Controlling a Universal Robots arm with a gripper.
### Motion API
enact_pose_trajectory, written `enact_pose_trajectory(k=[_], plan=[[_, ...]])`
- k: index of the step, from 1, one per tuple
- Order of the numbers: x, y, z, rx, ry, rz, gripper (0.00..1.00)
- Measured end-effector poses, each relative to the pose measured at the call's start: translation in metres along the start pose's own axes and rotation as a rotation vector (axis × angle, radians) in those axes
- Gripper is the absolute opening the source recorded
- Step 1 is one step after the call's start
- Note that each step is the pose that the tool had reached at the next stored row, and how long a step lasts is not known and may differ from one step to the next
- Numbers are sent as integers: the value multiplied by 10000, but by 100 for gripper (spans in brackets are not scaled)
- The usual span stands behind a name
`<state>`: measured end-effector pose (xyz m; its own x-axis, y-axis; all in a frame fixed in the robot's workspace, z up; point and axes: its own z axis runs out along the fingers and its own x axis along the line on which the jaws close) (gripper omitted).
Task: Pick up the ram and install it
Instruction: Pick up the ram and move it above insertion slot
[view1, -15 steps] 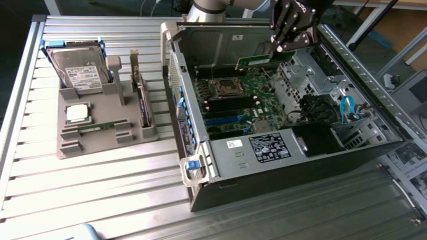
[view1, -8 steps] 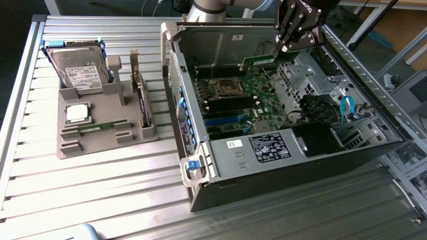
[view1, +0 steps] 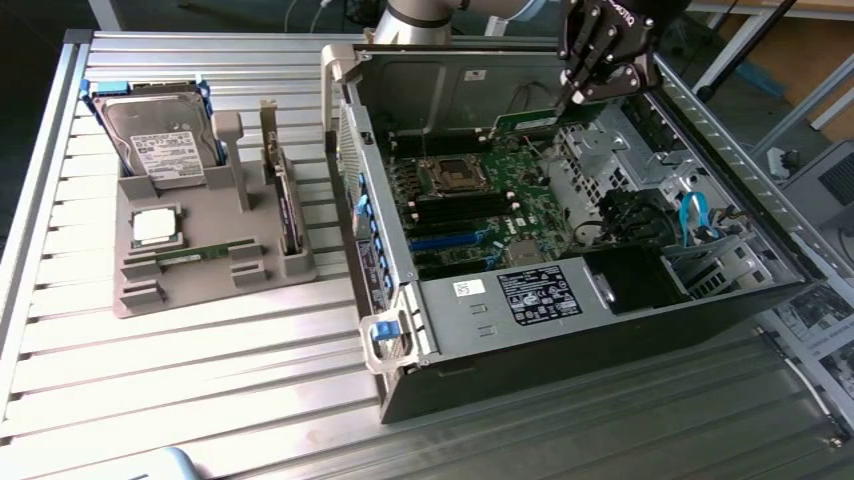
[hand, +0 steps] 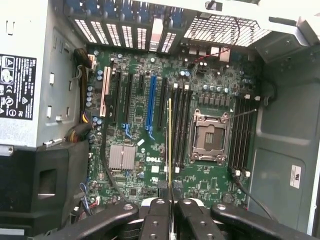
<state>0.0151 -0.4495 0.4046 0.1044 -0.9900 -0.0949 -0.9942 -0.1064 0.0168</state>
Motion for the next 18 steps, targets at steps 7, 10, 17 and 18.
enact_pose_trajectory(k=[7, 10, 17, 18], plan=[[7, -69, -2, -1, 2, -1, 12], [8, -72, -2, -1, 2, 0, 12], [7, -72, -2, 0, 2, 0, 12], [8, -72, -2, 0, 2, -1, 12]])
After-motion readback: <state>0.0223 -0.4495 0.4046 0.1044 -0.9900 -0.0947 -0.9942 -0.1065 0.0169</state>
